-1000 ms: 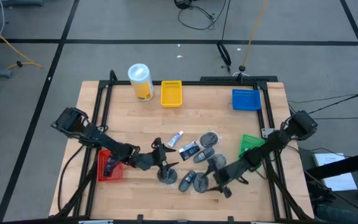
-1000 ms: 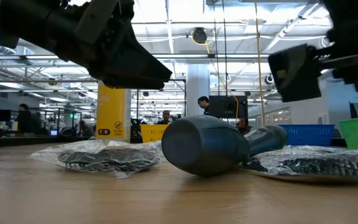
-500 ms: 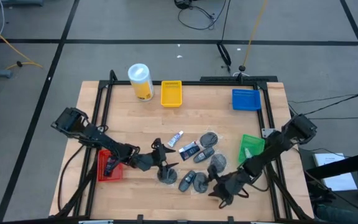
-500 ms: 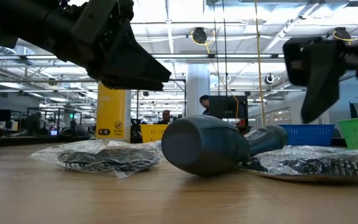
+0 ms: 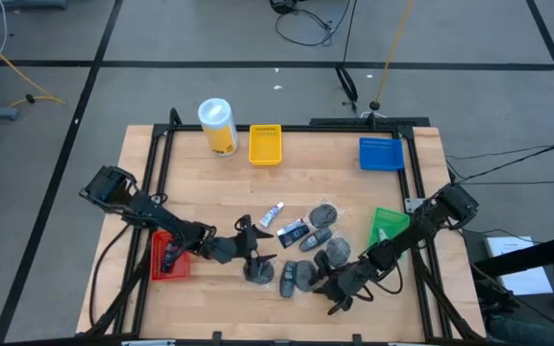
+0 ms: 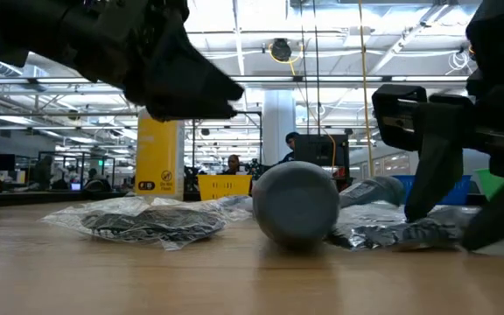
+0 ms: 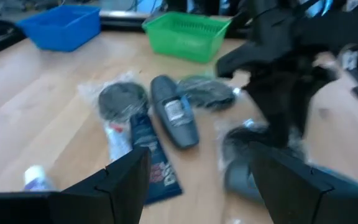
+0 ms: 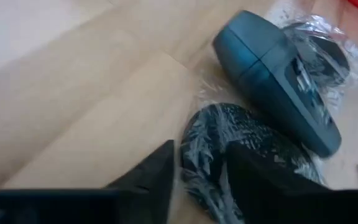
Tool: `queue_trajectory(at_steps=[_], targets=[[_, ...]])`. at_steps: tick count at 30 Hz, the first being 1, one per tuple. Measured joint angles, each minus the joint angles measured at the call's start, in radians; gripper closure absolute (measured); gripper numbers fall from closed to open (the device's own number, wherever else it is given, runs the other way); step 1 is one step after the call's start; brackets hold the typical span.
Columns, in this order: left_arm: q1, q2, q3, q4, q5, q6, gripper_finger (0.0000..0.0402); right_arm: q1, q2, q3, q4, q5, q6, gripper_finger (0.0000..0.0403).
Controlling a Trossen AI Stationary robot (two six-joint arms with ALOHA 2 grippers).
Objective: Pick & Place Travel size toiletries
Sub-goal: Put the hairbrush into the yellow bin
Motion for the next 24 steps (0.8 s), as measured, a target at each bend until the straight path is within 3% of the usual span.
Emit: queue_trajectory(at_steps=[5, 7, 13, 19, 24], targets=[[-0.016, 0.0, 0.0, 0.065, 0.028, 0.062, 0.0131, 0.004, -0.024, 0.0, -0.015, 0.044, -0.002, 0.0379], [-0.025, 0.0, 0.0, 0.083, 0.029, 0.082, 0.0131, 0.012, -0.054, -0.001, -0.04, 0.045, -0.005, 0.0396], [-0.038, 0.0, 0.001, 0.126, 0.03, 0.118, 0.0131, 0.063, -0.168, 0.0, -0.044, 0.06, 0.008, 0.0394], [-0.035, 0.014, 0.001, 0.144, 0.03, 0.11, 0.0131, 0.137, -0.213, -0.001, -0.055, 0.261, -0.032, 0.0399], [-0.029, 0.057, 0.002, 0.182, 0.03, 0.093, 0.0131, 0.147, -0.212, -0.001, -0.056, 0.282, -0.052, 0.0401]])
